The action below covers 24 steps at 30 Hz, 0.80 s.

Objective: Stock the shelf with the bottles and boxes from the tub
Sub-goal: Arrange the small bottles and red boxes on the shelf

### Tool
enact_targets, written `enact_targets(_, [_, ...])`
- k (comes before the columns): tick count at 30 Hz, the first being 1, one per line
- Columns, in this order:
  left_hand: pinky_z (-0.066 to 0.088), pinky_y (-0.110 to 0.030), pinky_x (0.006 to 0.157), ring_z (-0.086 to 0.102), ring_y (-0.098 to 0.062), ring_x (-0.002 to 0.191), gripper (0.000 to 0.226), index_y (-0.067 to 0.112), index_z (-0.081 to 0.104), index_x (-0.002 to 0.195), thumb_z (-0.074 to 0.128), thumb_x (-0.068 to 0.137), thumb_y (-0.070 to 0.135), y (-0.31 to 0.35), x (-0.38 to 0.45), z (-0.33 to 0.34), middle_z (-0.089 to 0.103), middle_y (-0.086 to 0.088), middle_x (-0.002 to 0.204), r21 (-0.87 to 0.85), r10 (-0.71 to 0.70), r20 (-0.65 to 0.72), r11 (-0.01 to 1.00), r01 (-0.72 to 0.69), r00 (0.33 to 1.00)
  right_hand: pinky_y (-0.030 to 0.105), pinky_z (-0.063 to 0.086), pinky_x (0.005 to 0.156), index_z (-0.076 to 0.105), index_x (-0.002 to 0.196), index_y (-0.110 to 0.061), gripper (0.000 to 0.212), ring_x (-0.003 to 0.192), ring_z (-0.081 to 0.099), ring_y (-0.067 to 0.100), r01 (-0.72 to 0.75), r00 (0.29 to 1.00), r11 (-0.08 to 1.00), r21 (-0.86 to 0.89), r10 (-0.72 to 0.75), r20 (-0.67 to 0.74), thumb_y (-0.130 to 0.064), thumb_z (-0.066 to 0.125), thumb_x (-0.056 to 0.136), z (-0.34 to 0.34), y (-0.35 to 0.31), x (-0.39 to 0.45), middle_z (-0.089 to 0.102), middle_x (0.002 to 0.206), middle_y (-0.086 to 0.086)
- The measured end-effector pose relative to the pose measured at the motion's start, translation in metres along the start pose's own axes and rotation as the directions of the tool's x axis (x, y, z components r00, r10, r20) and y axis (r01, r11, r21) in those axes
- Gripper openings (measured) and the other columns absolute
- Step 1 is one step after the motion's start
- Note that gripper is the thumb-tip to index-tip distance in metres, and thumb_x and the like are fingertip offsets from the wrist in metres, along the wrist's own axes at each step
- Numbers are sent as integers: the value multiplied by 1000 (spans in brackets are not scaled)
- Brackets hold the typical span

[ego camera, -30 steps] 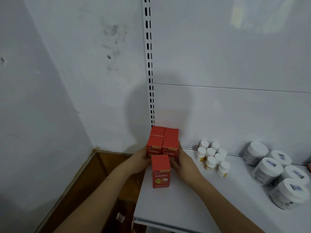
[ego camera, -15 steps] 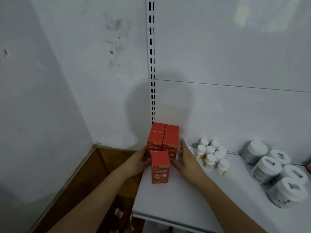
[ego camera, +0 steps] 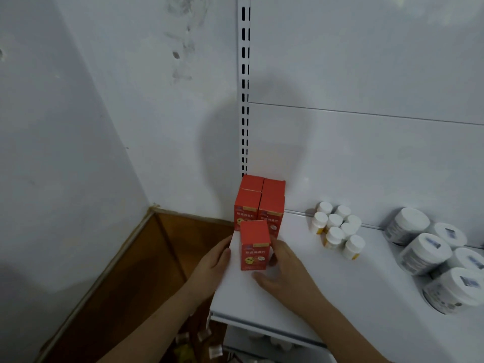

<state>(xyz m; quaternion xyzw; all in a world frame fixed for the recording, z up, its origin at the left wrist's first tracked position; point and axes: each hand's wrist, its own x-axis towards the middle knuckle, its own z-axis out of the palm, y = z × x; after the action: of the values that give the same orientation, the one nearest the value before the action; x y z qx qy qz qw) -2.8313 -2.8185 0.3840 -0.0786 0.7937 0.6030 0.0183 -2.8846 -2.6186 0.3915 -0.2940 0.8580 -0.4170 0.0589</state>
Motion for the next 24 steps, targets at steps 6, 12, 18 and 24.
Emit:
enact_targets(6, [48,-16,77,65,-1,97,28,40,56,120,35,106,27,-2,1,-1,70,14,104,27,-24,-39,999,25,999,12,46,78,50,120,-32,51,96,56,0,-5,996,999,40,8,-85,-44,76,78,13,-8,26,56,114,-15])
enact_targets(12, [44,-19,100,53,1,122,49,35,42,140,37,102,5,-4,-8,-10,57,16,132,105,108,-50,989,-102,993,20,45,92,54,126,-23,55,105,53,3,-27,986,998,-65,15,-165,-50,71,82,26,-5,25,59,118,-9])
enact_targets(18, [34,-7,100,35,18,129,93,42,-3,153,64,89,49,11,-5,-5,32,40,138,124,107,-36,987,-102,994,36,45,99,58,126,-15,52,118,57,22,-108,961,885,-454,-24,-276,-49,47,88,4,24,-20,61,126,1])
enact_targets(24, [48,-9,91,57,5,112,76,25,33,146,72,83,41,13,11,9,56,22,116,223,138,-93,968,-114,986,38,43,105,56,130,-12,50,125,52,24,-139,961,860,-492,-3,-276,-40,53,89,4,28,-24,57,133,5])
